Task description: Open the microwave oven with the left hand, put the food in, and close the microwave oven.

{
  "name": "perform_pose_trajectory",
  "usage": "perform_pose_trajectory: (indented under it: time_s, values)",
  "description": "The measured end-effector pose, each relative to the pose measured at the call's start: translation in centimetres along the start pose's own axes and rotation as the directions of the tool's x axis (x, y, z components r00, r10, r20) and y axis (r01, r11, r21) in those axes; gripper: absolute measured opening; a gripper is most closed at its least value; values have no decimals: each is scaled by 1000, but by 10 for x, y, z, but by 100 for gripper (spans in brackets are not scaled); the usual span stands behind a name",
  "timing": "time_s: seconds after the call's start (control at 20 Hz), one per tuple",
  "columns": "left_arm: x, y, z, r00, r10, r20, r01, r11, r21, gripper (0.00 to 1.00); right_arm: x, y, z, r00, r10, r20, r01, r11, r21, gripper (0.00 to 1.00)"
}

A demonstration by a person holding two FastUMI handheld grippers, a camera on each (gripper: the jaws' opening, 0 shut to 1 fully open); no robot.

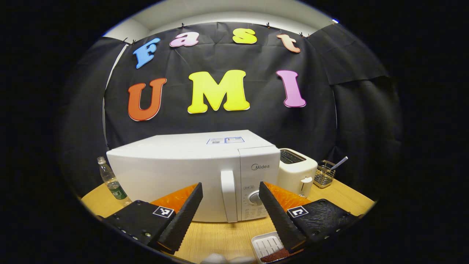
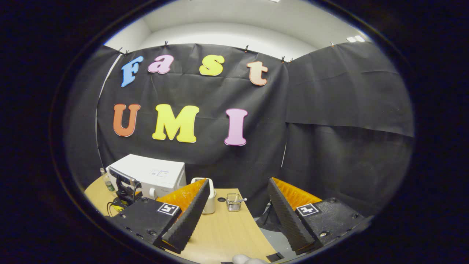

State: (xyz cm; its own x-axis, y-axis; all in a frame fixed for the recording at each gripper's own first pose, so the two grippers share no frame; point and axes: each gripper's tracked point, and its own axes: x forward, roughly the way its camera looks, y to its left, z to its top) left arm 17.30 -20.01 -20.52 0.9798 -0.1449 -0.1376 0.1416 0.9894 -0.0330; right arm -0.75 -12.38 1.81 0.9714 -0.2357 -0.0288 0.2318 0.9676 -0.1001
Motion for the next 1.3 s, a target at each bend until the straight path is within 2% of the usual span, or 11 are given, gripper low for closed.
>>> perform_pose_trajectory:
  time_s: [0.2, 0.25, 0.35, 0.4, 0.5, 0.55, 0.6, 0.7, 0.8, 0.85, 1.3]
  values:
    - [24, -2, -15, 1000, 9, -7, -9, 1000, 4, 95, 2, -14, -14, 999, -33, -31, 33, 999, 8, 100]
    - [28, -1, -17, 1000, 17, -9, -17, 1000, 1, 84, 2, -17, -17, 999, -41, -35, 41, 999, 8, 100]
    - [34, -3, -22, 1000, 8, -20, -9, 1000, -17, 86, 2, -23, -19, 998, -52, -37, 52, 999, -1, 100]
    - [36, -4, -24, 1000, -4, -26, 4, 1000, -17, 69, 1, -24, -19, 998, -56, -38, 56, 998, -7, 96]
    - [41, 5, -26, 999, 31, -25, -31, 999, 14, 63, 2, -27, -21, 998, -56, -41, 55, 998, -18, 96]
    - [42, 9, -28, 999, 39, -29, -39, 999, 16, 40, 3, -27, -24, 997, -55, -46, 55, 998, -21, 100]
    - [42, 6, -28, 999, 33, -21, -33, 999, 18, 28, 3, -27, -25, 997, -53, -49, 52, 998, -24, 100]
    - [38, 7, -27, 999, 13, -30, -13, 1000, -13, 28, 4, -26, -25, 997, -45, -56, 44, 999, -23, 96]
    - [39, 8, -30, 999, 13, -36, -13, 1000, -18, 7, 7, -24, -27, 998, -35, -60, 34, 999, -22, 100]
    - [40, 9, -29, 999, 18, -37, -18, 1000, -17, 16, 9, -23, -27, 997, -29, -66, 27, 999, -22, 100]
    - [9, 10, -39, 999, -1, -50, 0, 1000, -12, 11, 9, -10, -21, 998, 14, -54, -17, 998, -52, 100]
